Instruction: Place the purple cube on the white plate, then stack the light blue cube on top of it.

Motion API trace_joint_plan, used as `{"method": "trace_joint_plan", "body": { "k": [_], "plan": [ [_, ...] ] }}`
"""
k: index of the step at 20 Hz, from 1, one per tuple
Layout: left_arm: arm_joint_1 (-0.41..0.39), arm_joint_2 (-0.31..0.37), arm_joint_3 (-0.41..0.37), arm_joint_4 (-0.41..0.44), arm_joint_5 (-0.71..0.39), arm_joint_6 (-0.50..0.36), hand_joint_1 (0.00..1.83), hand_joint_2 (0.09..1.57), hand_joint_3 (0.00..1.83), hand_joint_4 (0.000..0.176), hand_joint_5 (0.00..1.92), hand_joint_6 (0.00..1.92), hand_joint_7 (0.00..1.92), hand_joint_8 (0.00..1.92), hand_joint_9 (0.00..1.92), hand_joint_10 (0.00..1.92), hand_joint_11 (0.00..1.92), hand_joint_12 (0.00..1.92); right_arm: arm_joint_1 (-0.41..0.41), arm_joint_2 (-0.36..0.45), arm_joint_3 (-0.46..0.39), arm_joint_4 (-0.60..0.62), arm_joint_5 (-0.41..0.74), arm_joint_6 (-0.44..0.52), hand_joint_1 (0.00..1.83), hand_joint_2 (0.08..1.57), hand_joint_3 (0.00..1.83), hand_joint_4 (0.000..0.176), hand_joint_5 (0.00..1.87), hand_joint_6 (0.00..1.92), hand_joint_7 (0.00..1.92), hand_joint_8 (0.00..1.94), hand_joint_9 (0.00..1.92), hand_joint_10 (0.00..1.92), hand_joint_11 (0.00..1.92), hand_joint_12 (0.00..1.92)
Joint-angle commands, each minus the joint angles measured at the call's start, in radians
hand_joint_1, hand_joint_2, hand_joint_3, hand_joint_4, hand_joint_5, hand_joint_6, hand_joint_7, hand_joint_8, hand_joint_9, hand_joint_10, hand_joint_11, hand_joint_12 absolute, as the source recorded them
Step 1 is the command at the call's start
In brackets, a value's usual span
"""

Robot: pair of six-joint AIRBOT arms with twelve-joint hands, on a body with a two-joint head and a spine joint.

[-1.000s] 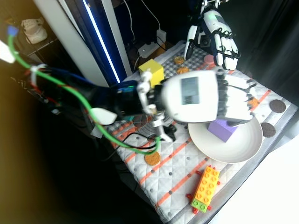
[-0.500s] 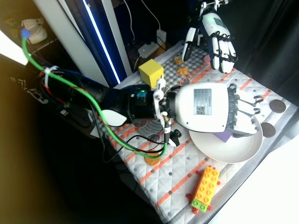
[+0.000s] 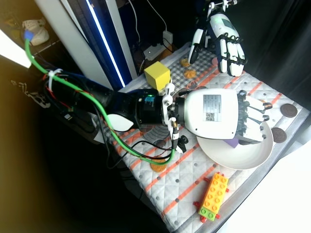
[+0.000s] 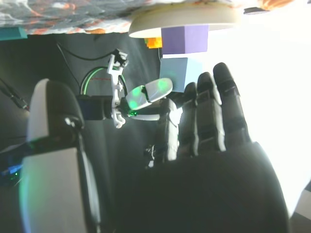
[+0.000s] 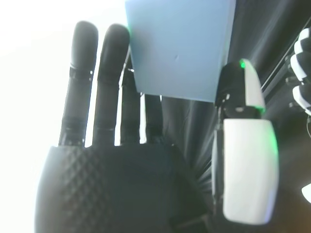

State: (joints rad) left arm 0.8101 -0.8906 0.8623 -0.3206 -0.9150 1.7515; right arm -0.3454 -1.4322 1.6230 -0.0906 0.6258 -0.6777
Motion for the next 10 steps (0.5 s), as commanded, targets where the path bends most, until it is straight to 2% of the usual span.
{"method": "trace_joint_plan", "body": {
  "k": [1, 2, 3, 4, 5, 6, 8, 9, 10],
  "plan": [
    [-0.012, -0.005, 0.004, 0.02, -0.123, -0.011, 0.89, 0.91, 0.0, 0.176, 0.17, 0.0, 0.18, 0.0, 0.2, 0.0, 0.0, 0.69, 0.006, 0.004, 0.003, 0.02, 0.113, 0.002, 1.17, 1.11, 0.0, 0.0, 0.75, 0.5, 0.51, 0.82, 0.52, 1.06, 0.47, 1.49],
    [-0.012, -0.005, 0.004, 0.02, -0.123, -0.011, 0.9, 0.91, 0.0, 0.175, 0.17, 0.0, 0.18, 0.0, 0.21, 0.0, 0.0, 0.68, 0.003, 0.004, 0.002, 0.021, 0.113, 0.002, 1.16, 1.08, 0.0, 0.0, 0.78, 0.19, 0.53, 0.64, 0.5, 0.99, 0.44, 1.43],
    [-0.012, -0.005, 0.004, 0.02, -0.123, -0.012, 0.89, 0.92, 0.0, 0.176, 0.16, 0.0, 0.18, 0.0, 0.19, 0.0, 0.0, 0.63, 0.0, 0.005, 0.001, 0.022, 0.112, 0.002, 1.11, 1.08, 0.0, 0.0, 0.78, 0.06, 0.56, 0.42, 0.49, 0.78, 0.38, 1.33],
    [-0.012, -0.005, 0.004, 0.02, -0.122, -0.014, 0.89, 0.92, 0.0, 0.174, 0.16, 0.0, 0.18, 0.0, 0.17, 0.0, 0.0, 0.6, -0.002, 0.006, -0.001, 0.022, 0.112, 0.002, 1.08, 1.07, 0.0, 0.0, 0.75, 0.01, 0.59, 0.22, 0.52, 0.57, 0.34, 1.26],
    [-0.012, -0.005, 0.004, 0.02, -0.122, -0.016, 0.89, 0.92, 0.0, 0.172, 0.17, 0.0, 0.19, 0.0, 0.18, 0.0, 0.0, 0.62, -0.005, 0.008, -0.004, 0.023, 0.112, 0.002, 1.02, 1.06, 0.0, 0.025, 0.65, 0.0, 0.57, 0.08, 0.5, 0.33, 0.23, 1.17],
    [-0.012, -0.005, 0.004, 0.02, -0.123, -0.017, 0.9, 0.91, 0.0, 0.172, 0.17, 0.0, 0.19, 0.0, 0.18, 0.0, 0.0, 0.7, -0.008, 0.009, -0.006, 0.024, 0.112, 0.002, 0.95, 1.02, 0.0, 0.066, 0.54, 0.0, 0.52, 0.02, 0.46, 0.16, 0.13, 1.08],
    [-0.012, -0.005, 0.004, 0.02, -0.123, -0.02, 0.9, 0.91, 0.0, 0.165, 0.17, 0.0, 0.18, 0.0, 0.19, 0.0, 0.0, 0.75, -0.015, 0.012, -0.007, 0.029, 0.112, 0.002, 0.87, 0.97, 0.0, 0.107, 0.38, 0.0, 0.42, 0.0, 0.4, 0.03, 0.03, 1.01],
    [-0.012, -0.005, 0.004, 0.02, -0.124, -0.02, 0.9, 0.91, 0.0, 0.166, 0.17, 0.0, 0.18, 0.0, 0.2, 0.0, 0.0, 0.79, -0.018, 0.013, -0.007, 0.033, 0.112, 0.002, 0.85, 0.95, 0.0, 0.112, 0.32, 0.0, 0.38, 0.0, 0.37, 0.01, 0.01, 0.96],
    [-0.012, -0.005, 0.004, 0.02, -0.124, -0.02, 0.9, 0.91, 0.0, 0.162, 0.18, 0.0, 0.19, 0.0, 0.2, 0.0, 0.0, 0.83, -0.021, 0.014, -0.008, 0.035, 0.112, 0.002, 0.83, 0.94, 0.0, 0.108, 0.28, 0.0, 0.35, 0.0, 0.35, 0.0, 0.0, 0.94]
  ]
}}
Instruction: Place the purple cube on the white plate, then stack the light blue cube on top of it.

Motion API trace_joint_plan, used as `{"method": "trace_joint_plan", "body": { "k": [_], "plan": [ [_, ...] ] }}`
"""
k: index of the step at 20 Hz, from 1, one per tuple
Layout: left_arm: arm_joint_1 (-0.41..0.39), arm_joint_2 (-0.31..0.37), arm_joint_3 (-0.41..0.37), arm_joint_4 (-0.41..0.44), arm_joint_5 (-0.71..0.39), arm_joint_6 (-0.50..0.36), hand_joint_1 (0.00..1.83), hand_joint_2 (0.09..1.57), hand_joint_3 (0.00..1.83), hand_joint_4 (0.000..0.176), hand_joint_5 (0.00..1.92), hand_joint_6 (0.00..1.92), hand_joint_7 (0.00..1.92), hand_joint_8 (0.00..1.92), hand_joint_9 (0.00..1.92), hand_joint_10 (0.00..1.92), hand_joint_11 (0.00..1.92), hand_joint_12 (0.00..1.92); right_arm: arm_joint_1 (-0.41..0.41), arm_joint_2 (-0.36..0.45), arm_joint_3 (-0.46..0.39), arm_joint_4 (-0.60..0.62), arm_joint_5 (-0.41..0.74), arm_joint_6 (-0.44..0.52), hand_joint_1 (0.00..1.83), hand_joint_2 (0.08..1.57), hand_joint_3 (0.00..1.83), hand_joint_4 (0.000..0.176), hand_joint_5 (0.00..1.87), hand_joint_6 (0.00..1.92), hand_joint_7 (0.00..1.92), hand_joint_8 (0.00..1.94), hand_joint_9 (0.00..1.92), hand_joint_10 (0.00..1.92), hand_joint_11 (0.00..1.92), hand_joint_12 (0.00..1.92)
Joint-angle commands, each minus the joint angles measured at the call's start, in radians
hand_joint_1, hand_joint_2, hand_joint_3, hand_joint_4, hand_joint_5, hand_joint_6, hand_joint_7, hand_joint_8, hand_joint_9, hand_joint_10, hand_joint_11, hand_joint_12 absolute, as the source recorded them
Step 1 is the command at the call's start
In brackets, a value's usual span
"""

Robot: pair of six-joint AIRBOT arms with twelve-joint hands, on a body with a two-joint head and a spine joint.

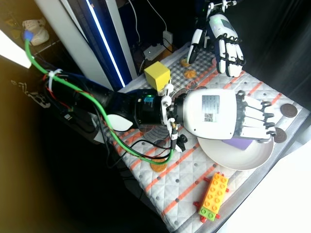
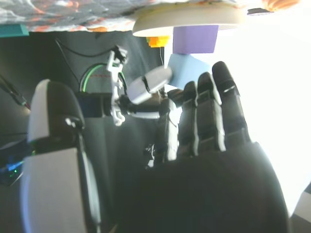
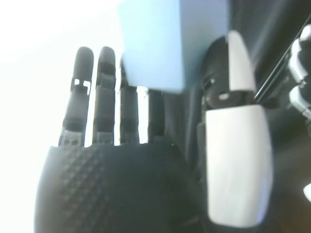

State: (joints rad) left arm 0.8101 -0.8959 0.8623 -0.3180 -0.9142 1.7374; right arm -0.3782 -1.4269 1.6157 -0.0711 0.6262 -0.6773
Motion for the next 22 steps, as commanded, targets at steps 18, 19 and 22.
{"method": "trace_joint_plan", "body": {
  "k": [18, 19, 22],
  "plan": [
    [-0.013, -0.006, 0.006, 0.017, -0.126, -0.009, 0.9, 0.91, 0.0, 0.164, 0.19, 0.0, 0.21, 0.0, 0.22, 0.0, 0.0, 0.83, 0.008, 0.01, 0.002, 0.015, 0.112, 0.002, 0.77, 0.92, 0.0, 0.155, 0.0, 0.0, 0.09, 0.0, 0.16, 0.0, 0.0, 0.76],
    [-0.013, -0.007, 0.007, 0.017, -0.126, -0.009, 0.9, 0.92, 0.0, 0.163, 0.19, 0.0, 0.21, 0.0, 0.21, 0.0, 0.0, 0.86, 0.011, 0.008, 0.006, 0.014, 0.112, 0.002, 0.78, 0.93, 0.0, 0.156, 0.0, 0.0, 0.05, 0.0, 0.1, 0.0, 0.0, 0.67],
    [-0.014, -0.009, 0.007, 0.018, -0.126, -0.009, 0.92, 0.91, 0.0, 0.169, 0.18, 0.0, 0.19, 0.0, 0.21, 0.01, 0.0, 0.7, 0.021, 0.007, 0.012, 0.013, 0.112, 0.002, 0.75, 0.91, 0.0, 0.176, 0.0, 0.0, 0.0, 0.0, 0.0, 0.0, 0.0, 0.08]
  ]
}}
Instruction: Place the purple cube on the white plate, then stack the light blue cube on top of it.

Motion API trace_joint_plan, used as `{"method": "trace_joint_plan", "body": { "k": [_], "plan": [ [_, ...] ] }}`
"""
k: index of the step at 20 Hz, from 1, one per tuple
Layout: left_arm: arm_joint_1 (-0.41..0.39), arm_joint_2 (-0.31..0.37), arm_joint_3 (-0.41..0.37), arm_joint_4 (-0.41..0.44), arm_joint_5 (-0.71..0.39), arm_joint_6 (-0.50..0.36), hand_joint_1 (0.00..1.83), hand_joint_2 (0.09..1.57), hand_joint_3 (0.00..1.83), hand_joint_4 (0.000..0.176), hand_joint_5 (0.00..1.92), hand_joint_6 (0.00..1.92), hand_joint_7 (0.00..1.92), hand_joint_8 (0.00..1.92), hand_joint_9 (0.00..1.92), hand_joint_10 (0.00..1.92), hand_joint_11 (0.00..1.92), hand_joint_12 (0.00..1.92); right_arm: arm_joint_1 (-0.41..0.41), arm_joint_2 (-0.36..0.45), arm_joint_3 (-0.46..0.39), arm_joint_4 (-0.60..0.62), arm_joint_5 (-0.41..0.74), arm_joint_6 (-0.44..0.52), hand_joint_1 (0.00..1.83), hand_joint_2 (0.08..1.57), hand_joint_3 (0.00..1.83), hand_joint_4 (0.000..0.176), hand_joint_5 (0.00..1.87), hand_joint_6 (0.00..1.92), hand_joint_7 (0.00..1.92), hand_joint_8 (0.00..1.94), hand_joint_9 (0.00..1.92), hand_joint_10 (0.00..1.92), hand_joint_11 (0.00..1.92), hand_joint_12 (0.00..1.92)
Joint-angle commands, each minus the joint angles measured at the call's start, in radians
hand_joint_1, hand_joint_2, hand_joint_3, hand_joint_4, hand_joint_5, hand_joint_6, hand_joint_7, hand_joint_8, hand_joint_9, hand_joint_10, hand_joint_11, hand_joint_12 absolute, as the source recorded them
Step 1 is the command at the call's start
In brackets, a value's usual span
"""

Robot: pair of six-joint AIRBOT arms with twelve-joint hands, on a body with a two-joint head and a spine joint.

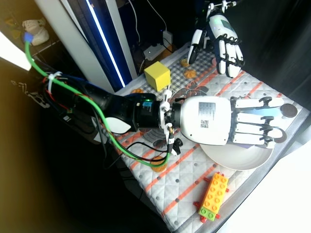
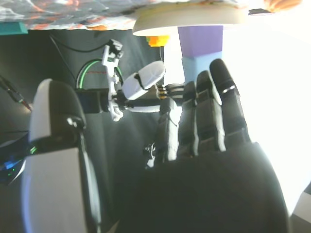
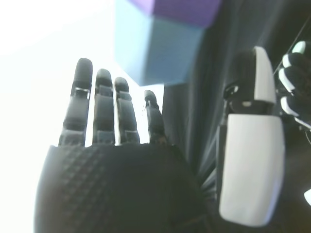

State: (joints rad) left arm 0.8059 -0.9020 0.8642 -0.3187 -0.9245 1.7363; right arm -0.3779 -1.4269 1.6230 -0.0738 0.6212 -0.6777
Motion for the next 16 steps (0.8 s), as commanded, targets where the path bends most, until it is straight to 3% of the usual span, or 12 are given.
{"method": "trace_joint_plan", "body": {
  "k": [1, 3, 7, 8, 9, 10, 11, 12, 13, 14, 15, 16],
  "plan": [
    [-0.01, -0.003, 0.005, 0.019, -0.116, -0.008, 0.92, 0.91, 0.0, 0.168, 0.18, 0.0, 0.2, 0.0, 0.21, 0.0, 0.0, 0.73, 0.021, 0.008, 0.005, 0.015, 0.116, 0.002, 0.74, 0.9, 0.0, 0.176, 0.0, 0.0, 0.0, 0.0, 0.0, 0.0, 0.0, 0.01],
    [-0.009, -0.003, 0.005, 0.018, -0.116, -0.008, 0.92, 0.92, 0.0, 0.156, 0.19, 0.0, 0.21, 0.01, 0.21, 0.0, 0.0, 0.74, 0.029, 0.021, 0.005, 0.015, 0.117, 0.002, 0.73, 0.88, 0.0, 0.176, 0.0, 0.0, 0.0, 0.0, 0.0, 0.0, 0.0, 0.0],
    [-0.007, -0.003, 0.005, 0.018, -0.12, -0.016, 0.91, 0.94, 0.0, 0.174, 0.17, 0.0, 0.2, 0.0, 0.16, 0.0, 0.0, 0.54, 0.035, 0.036, -0.001, 0.015, 0.12, 0.002, 0.7, 0.89, 0.0, 0.176, 0.0, 0.0, 0.0, 0.0, 0.0, 0.0, 0.0, 0.0],
    [-0.006, -0.002, 0.005, 0.016, -0.123, -0.024, 0.89, 0.95, 0.0, 0.171, 0.17, 0.0, 0.17, 0.0, 0.12, 0.01, 0.0, 0.37, 0.035, 0.049, -0.009, 0.015, 0.13, 0.002, 0.65, 0.88, 0.0, 0.176, 0.0, 0.0, 0.0, 0.0, 0.0, 0.0, 0.0, 0.0],
    [-0.005, -0.002, 0.004, 0.014, -0.128, -0.029, 0.88, 0.96, 0.0, 0.16, 0.17, 0.0, 0.15, 0.0, 0.11, 0.0, 0.0, 0.34, 0.035, 0.071, -0.027, 0.014, 0.148, 0.002, 0.66, 0.86, 0.0, 0.176, 0.0, 0.0, 0.0, 0.0, 0.0, 0.0, 0.0, 0.0],
    [-0.003, 0.0, 0.003, 0.012, -0.131, -0.029, 0.89, 0.96, 0.0, 0.133, 0.17, 0.0, 0.14, 0.0, 0.11, 0.0, 0.0, 0.39, 0.035, 0.091, -0.041, 0.013, 0.164, 0.001, 0.66, 0.85, 0.0, 0.176, 0.0, 0.0, 0.0, 0.0, 0.0, 0.0, 0.0, 0.0],
    [0.013, 0.021, -0.014, -0.006, -0.176, -0.029, 0.9, 0.95, 0.0, 0.119, 0.18, 0.01, 0.13, 0.0, 0.1, 0.0, 0.0, 0.4, 0.029, 0.178, -0.108, 0.013, 0.244, -0.029, 0.67, 0.85, 0.0, 0.176, 0.0, 0.0, 0.0, 0.0, 0.0, 0.0, 0.0, 0.0],
    [0.02, 0.032, -0.022, -0.01, -0.196, -0.031, 0.87, 0.96, 0.0, 0.106, 0.14, 0.0, 0.09, 0.0, 0.05, 0.0, 0.0, 0.24, 0.021, 0.206, -0.135, 0.013, 0.264, -0.047, 0.66, 0.84, 0.0, 0.176, 0.0, 0.0, 0.0, 0.0, 0.0, 0.0, 0.0, 0.0],
    [0.029, 0.044, -0.03, -0.011, -0.218, -0.038, 0.81, 0.96, 0.0, 0.107, 0.1, 0.0, 0.06, 0.0, 0.02, 0.0, 0.0, 0.07, 0.009, 0.236, -0.164, 0.015, 0.293, -0.067, 0.66, 0.88, 0.0, 0.176, 0.0, 0.0, 0.0, 0.0, 0.0, 0.0, 0.0, 0.0],
    [0.037, 0.055, -0.035, -0.011, -0.239, -0.056, 0.62, 0.94, 0.0, 0.133, 0.02, 0.0, 0.03, 0.0, 0.01, 0.0, 0.02, 0.04, -0.005, 0.262, -0.188, 0.016, 0.323, -0.077, 0.67, 0.88, 0.0, 0.176, 0.0, 0.0, 0.0, 0.0, 0.0, 0.0, 0.0, 0.0],
    [0.051, 0.07, -0.036, -0.011, -0.266, -0.101, 0.63, 0.92, 0.0, 0.137, 0.01, 0.0, 0.01, 0.0, 0.0, 0.0, 0.0, 0.01, -0.039, 0.303, -0.222, 0.027, 0.372, -0.084, 0.69, 0.88, 0.0, 0.176, 0.0, 0.0, 0.0, 0.0, 0.0, 0.0, 0.0, 0.0],
    [0.075, 0.088, -0.032, -0.011, -0.314, -0.189, 0.7, 0.93, 0.0, 0.16, 0.0, 0.0, 0.02, 0.0, 0.0, 0.0, 0.0, 0.0, -0.099, 0.353, -0.272, 0.052, 0.455, -0.085, 0.7, 0.87, 0.0, 0.176, 0.0, 0.0, 0.0, 0.0, 0.0, 0.0, 0.0, 0.0]
  ]
}}
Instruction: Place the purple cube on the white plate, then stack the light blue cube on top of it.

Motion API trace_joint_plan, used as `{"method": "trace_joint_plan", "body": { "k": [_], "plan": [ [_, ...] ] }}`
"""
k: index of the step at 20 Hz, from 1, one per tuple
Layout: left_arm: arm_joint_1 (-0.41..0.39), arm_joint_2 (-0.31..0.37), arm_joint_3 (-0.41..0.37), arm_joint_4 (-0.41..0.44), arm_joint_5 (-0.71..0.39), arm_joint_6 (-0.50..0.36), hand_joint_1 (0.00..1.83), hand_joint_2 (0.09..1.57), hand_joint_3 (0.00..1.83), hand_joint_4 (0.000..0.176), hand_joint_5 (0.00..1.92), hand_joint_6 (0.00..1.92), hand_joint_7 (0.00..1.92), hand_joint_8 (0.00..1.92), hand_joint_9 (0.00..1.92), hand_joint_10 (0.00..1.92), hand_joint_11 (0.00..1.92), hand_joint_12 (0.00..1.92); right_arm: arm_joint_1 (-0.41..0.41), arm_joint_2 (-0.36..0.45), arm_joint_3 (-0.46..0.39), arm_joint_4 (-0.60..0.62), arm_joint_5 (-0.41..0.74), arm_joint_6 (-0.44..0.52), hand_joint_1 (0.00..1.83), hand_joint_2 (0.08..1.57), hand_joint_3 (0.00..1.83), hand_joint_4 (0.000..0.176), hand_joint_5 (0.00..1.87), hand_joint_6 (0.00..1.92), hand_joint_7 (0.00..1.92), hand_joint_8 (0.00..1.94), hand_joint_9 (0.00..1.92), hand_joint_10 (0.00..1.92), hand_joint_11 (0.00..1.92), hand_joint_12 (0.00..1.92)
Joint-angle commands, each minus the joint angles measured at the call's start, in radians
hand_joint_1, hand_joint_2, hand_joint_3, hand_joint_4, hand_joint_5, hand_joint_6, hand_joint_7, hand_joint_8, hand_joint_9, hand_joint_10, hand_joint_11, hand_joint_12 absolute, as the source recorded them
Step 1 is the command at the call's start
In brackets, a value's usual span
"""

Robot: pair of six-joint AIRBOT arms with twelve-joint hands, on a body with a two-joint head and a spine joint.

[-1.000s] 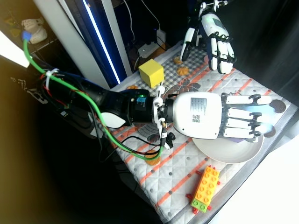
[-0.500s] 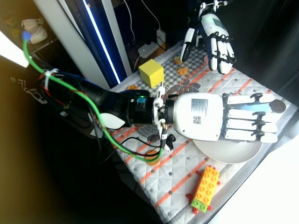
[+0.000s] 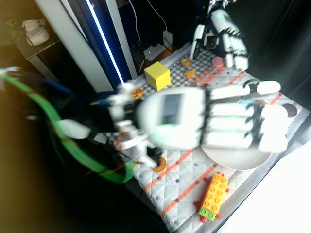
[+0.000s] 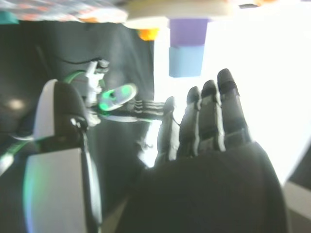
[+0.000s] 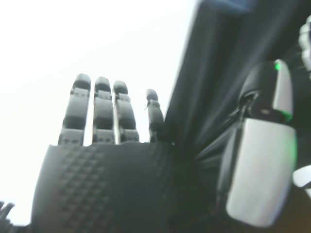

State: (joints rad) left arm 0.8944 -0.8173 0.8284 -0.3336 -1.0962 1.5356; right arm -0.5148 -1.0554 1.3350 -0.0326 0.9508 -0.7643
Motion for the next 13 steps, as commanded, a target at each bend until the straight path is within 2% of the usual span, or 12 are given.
{"method": "trace_joint_plan", "body": {
  "k": [1, 2, 3, 5, 6, 7, 8, 9, 10, 11, 12, 13],
  "plan": [
    [0.006, 0.018, 0.01, 0.003, -0.187, -0.061, 0.67, 0.94, 0.0, 0.135, 0.0, 0.0, 0.02, 0.0, 0.01, 0.0, 0.0, 0.0, -0.014, 0.017, -0.021, 0.036, 0.199, 0.002, 0.71, 0.87, 0.0, 0.176, 0.0, 0.0, 0.0, 0.0, 0.0, 0.0, 0.0, 0.0],
    [0.039, 0.032, 0.025, -0.002, -0.267, -0.191, 0.6, 0.93, 0.0, 0.162, 0.0, 0.0, 0.01, 0.0, 0.01, 0.0, 0.0, 0.0, -0.104, 0.063, -0.075, 0.074, 0.299, 0.002, 0.73, 0.86, 0.0, 0.176, 0.0, 0.0, 0.0, 0.0, 0.0, 0.0, 0.0, 0.0],
    [0.068, 0.039, 0.04, -0.003, -0.321, -0.287, 0.57, 0.9, 0.0, 0.149, 0.0, 0.0, 0.02, 0.0, 0.02, 0.01, 0.01, 0.0, -0.168, 0.086, -0.104, 0.102, 0.365, 0.001, 0.72, 0.88, 0.0, 0.176, 0.0, 0.0, 0.0, 0.0, 0.0, 0.0, 0.0, 0.0],
    [0.143, 0.043, 0.074, -0.017, -0.447, -0.509, 0.5, 0.91, 0.01, 0.12, 0.0, 0.0, 0.04, 0.02, 0.08, 0.0, 0.0, 0.33, -0.301, 0.121, -0.16, 0.17, 0.486, 0.002, 0.68, 0.87, 0.0, 0.176, 0.0, 0.0, 0.0, 0.0, 0.0, 0.0, 0.0, 0.0],
    [0.196, 0.042, 0.085, -0.031, -0.521, -0.606, 0.49, 0.95, 0.01, 0.156, 0.0, 0.0, 0.05, 0.01, 0.08, 0.0, 0.0, 0.3, -0.367, 0.128, -0.185, 0.206, 0.549, 0.015, 0.68, 0.87, 0.0, 0.176, 0.0, 0.0, 0.0, 0.0, 0.0, 0.0, 0.0, 0.0],
    [0.219, 0.042, 0.085, -0.04, -0.559, -0.641, 0.42, 0.99, 0.01, 0.165, 0.0, 0.0, 0.06, 0.0, 0.1, 0.0, 0.0, 0.35, -0.395, 0.13, -0.193, 0.217, 0.576, 0.025, 0.6, 0.96, 0.01, 0.176, 0.02, 0.0, 0.0, 0.0, 0.0, 0.0, 0.0, 0.0],
    [0.284, 0.044, 0.074, -0.068, -0.635, -0.711, 0.37, 1.03, 0.02, 0.12, 0.01, 0.0, 0.05, 0.0, 0.09, 0.0, 0.0, 0.36, -0.473, 0.139, -0.22, 0.244, 0.669, 0.057, 0.54, 1.05, 0.01, 0.176, 0.0, 0.0, 0.0, 0.0, 0.0, 0.0, 0.0, 0.0],
    [0.286, 0.042, 0.075, -0.061, -0.635, -0.738, 0.33, 1.07, 0.02, 0.099, 0.04, 0.01, 0.02, 0.0, 0.06, 0.0, 0.0, 0.23, -0.529, 0.157, -0.254, 0.26, 0.74, 0.059, 0.61, 1.06, 0.0, 0.176, 0.0, 0.0, 0.0, 0.0, 0.0, 0.0, 0.0, 0.0],
    [0.283, 0.039, 0.078, -0.055, -0.635, -0.743, 0.34, 1.13, 0.02, 0.138, 0.11, 0.02, 0.01, 0.0, 0.03, 0.0, 0.0, 0.13, -0.553, 0.164, -0.267, 0.268, 0.772, 0.059, 0.64, 1.05, 0.0, 0.176, 0.01, 0.0, 0.0, 0.0, 0.0, 0.0, 0.0, 0.0],
    [0.279, 0.034, 0.081, -0.05, -0.635, -0.753, 0.31, 1.15, 0.02, 0.151, 0.15, 0.02, 0.0, 0.0, 0.0, 0.0, 0.0, 0.02, -0.588, 0.177, -0.284, 0.284, 0.811, 0.059, 0.67, 1.06, 0.0, 0.176, 0.03, 0.01, 0.0, 0.0, 0.0, 0.0, 0.0, 0.0],
    [0.27, 0.028, 0.085, -0.038, -0.635, -0.778, 0.18, 1.25, 0.01, 0.146, 0.32, 0.05, 0.02, 0.0, 0.0, 0.0, 0.0, 0.0, -0.619, 0.193, -0.308, 0.307, 0.812, 0.059, 0.77, 1.19, 0.01, 0.033, 0.21, 0.02, 0.0, 0.0, 0.0, 0.0, 0.0, 0.0],
    [0.259, 0.025, 0.088, -0.026, -0.635, -0.787, 0.39, 1.47, 0.01, 0.17, 0.3, 1.55, 0.25, 0.04, 0.11, 0.02, 0.0, 0.0, -0.619, 0.193, -0.314, 0.299, 0.812, 0.059, 0.72, 1.13, 0.0, 0.006, 0.23, 0.01, 0.03, 0.01, 0.0, 0.0, 0.0, 0.0]
  ]
}}
